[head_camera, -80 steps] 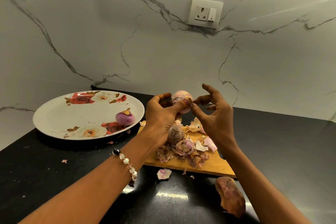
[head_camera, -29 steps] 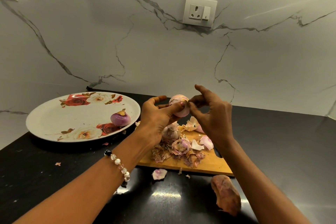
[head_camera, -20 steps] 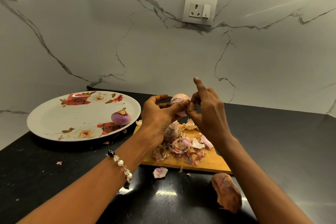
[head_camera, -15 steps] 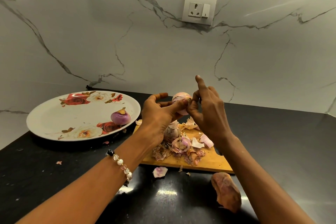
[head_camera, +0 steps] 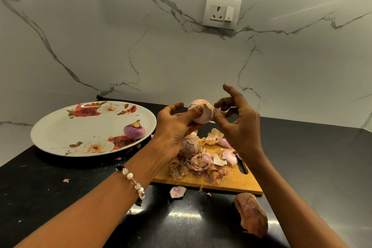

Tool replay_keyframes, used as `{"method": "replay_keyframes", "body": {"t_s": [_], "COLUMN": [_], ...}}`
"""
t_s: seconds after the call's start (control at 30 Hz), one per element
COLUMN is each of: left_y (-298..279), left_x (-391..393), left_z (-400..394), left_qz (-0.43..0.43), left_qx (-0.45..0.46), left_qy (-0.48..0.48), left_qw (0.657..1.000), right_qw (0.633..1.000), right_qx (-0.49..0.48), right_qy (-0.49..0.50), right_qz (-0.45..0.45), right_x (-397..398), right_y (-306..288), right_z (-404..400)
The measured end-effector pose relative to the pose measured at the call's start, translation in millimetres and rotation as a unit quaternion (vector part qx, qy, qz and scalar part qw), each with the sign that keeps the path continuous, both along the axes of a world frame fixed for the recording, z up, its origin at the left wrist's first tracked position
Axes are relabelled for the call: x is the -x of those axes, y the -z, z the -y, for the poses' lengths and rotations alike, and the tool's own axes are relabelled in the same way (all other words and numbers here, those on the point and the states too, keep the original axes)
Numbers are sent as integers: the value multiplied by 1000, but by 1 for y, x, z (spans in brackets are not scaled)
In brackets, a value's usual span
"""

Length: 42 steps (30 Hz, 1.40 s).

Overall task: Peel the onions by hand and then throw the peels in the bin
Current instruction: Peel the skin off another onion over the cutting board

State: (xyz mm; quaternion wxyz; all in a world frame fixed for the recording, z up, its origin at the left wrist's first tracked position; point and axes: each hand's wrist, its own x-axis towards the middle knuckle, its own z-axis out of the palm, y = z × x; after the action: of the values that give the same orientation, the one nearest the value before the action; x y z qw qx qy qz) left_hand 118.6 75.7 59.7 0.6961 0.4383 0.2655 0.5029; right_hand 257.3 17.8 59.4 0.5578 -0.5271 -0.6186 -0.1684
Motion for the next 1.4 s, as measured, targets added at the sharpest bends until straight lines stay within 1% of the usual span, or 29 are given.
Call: {"method": "replay_keyframes", "body": {"t_s": [0.17,0.27,0.43,0.57,0.67,0.8,0.87,0.97,1.07,1.13,1.2,1.4], "left_y": [4,8,9,8,6,4,3,1,0,0,0,1], "left_x": [-2,-4,-7,-6,-5,-3,-3,-1,-1,-1,0,0], "left_z": [2,4,7,8,8,8,7,5,4,3,1,-1], "left_qz": [-26,-39,-37,-48,-38,-26,-21,-3,7,8,6,5], "left_qx": [-27,-42,-50,-67,-61,-47,-39,-20,-7,-4,-1,-2], "left_qy": [-20,-42,-43,-38,-30,-12,1,21,22,21,19,18], "left_qw": [999,997,997,996,997,999,999,1000,1000,1000,1000,1000], "right_qw": [996,992,988,989,990,995,998,998,986,981,986,998], "right_qx": [-12,-12,-1,-6,2,4,5,15,32,28,20,25], "right_qy": [57,84,98,95,89,72,50,3,-49,-63,-61,-48], "right_qz": [75,99,116,111,109,73,38,-57,-157,-180,-154,-14], "right_x": [3,5,7,5,6,4,4,2,-6,-9,-9,-2], "right_y": [4,4,6,6,6,5,5,2,-3,-6,-9,-6], "right_z": [-2,-2,-5,-7,-8,-8,-7,-4,1,5,7,5]}}
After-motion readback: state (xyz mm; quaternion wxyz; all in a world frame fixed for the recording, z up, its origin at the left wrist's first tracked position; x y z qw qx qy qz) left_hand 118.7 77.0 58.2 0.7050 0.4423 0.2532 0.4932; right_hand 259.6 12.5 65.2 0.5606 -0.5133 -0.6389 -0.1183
